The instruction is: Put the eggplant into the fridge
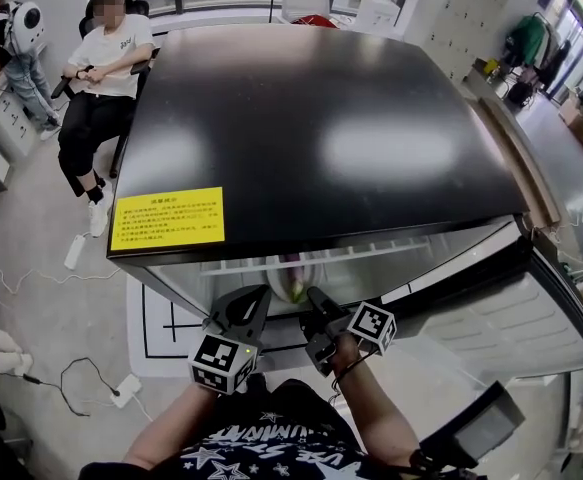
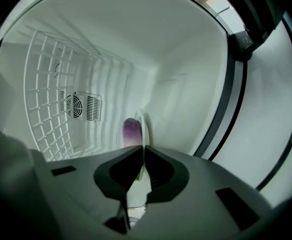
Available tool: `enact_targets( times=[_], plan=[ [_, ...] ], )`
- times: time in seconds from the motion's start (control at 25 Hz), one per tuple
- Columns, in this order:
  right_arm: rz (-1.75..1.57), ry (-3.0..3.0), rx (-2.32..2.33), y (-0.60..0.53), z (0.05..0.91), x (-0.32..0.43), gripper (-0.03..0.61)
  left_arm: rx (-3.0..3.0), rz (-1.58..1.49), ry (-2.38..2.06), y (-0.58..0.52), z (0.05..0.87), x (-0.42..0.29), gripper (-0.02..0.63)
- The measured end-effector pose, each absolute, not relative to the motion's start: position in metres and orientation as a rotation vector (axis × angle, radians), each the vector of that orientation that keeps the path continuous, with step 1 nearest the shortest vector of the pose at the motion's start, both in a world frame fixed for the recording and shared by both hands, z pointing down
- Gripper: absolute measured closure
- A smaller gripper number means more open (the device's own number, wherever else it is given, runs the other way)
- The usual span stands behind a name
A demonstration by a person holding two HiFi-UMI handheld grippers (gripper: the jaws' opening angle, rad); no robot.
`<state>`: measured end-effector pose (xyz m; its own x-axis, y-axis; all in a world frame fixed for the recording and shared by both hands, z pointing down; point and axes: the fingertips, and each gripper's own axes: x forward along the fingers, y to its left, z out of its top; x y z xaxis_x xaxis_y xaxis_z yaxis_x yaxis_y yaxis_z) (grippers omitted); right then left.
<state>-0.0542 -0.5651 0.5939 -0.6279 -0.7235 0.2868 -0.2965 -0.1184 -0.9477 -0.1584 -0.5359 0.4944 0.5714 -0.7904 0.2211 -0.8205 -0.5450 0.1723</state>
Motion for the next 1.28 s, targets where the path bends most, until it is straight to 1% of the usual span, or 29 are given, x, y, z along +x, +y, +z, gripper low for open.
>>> enact_targets(
  times=[0.28,0.8,0.84,0.92,0.96,1.28],
  plan=[
    [-1.781,1.848,-1.118,-0.565,0.591,-0.064,0.555,2.542,0.168,-1.335,-0.526,0.495,-0.17,0.604],
    [-1.798,1.949,-1.262,-0.559,0.601,-0.066,0.554,2.525,0.171,-1.347,-0.51,0.495,-0.176,0.604],
    [-1.791,1.96,-1.271,-0.559,0.6,-0.066,0.552,2.522,0.171,-1.347,-0.509,0.496,-0.176,0.604],
    [-1.778,1.982,-1.279,-0.559,0.599,-0.066,0.521,2.516,0.174,-1.344,-0.508,0.497,-0.177,0.604],
    [-1.775,1.991,-1.283,-0.558,0.598,-0.065,0.517,2.514,0.176,-1.343,-0.507,0.497,-0.176,0.604],
    [-1.779,2.007,-1.279,-0.55,0.599,-0.057,0.517,2.512,0.175,-1.339,-0.508,0.497,-0.169,0.604]
  ],
)
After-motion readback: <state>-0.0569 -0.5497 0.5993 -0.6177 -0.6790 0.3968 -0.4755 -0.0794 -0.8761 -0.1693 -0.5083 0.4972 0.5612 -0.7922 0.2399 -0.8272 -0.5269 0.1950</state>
